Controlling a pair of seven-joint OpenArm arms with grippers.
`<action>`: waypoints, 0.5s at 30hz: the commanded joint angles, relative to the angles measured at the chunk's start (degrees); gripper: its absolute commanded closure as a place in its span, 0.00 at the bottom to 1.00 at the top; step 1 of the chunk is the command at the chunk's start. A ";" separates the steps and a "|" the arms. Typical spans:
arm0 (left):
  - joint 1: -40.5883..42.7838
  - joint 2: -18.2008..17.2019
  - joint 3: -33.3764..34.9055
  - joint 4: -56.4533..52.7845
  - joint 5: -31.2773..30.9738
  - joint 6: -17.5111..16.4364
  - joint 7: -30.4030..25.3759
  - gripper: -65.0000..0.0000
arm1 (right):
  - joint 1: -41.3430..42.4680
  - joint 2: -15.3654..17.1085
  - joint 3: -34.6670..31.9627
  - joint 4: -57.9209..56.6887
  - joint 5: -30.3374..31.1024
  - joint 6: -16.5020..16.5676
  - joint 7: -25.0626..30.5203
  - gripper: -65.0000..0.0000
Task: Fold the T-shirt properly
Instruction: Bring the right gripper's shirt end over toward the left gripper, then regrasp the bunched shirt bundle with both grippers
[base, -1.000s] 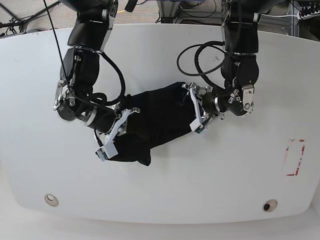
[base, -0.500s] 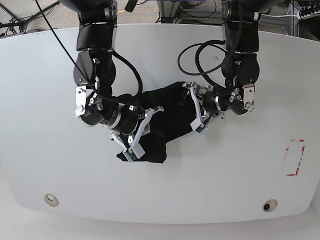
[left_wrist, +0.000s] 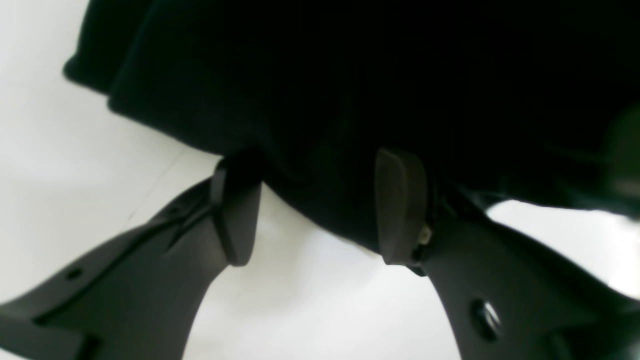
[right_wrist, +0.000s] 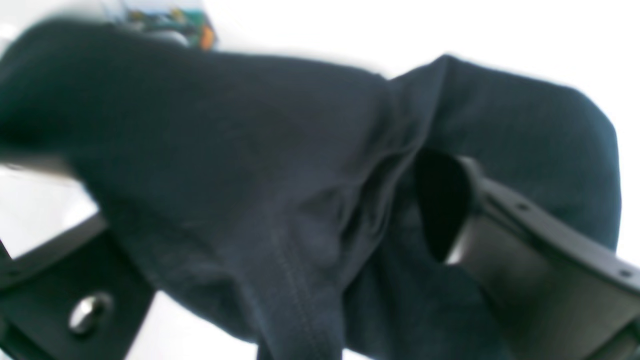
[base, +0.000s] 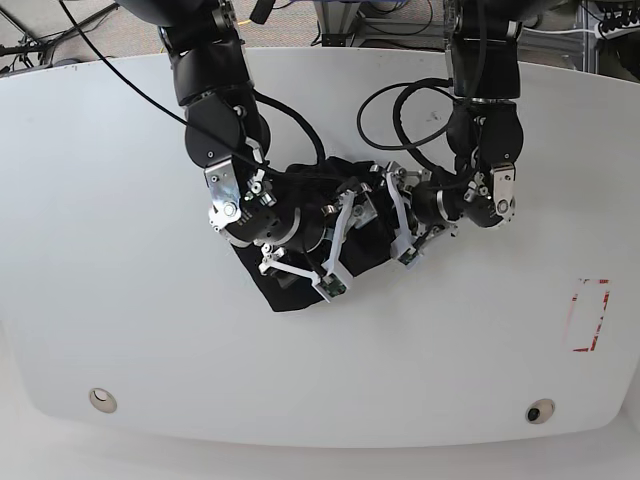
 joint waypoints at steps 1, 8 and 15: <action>-1.43 -1.35 -2.62 3.79 -3.64 -0.06 -0.87 0.48 | 1.75 -0.19 0.12 1.42 0.68 0.23 1.66 0.10; -0.11 -5.57 -10.62 9.51 -11.12 -0.06 -0.52 0.48 | 2.89 0.17 0.21 1.33 4.81 0.32 3.06 0.10; 0.51 -10.76 -20.82 10.83 -14.90 -0.06 -0.52 0.48 | 3.51 -1.86 -3.66 1.16 5.69 0.32 3.77 0.10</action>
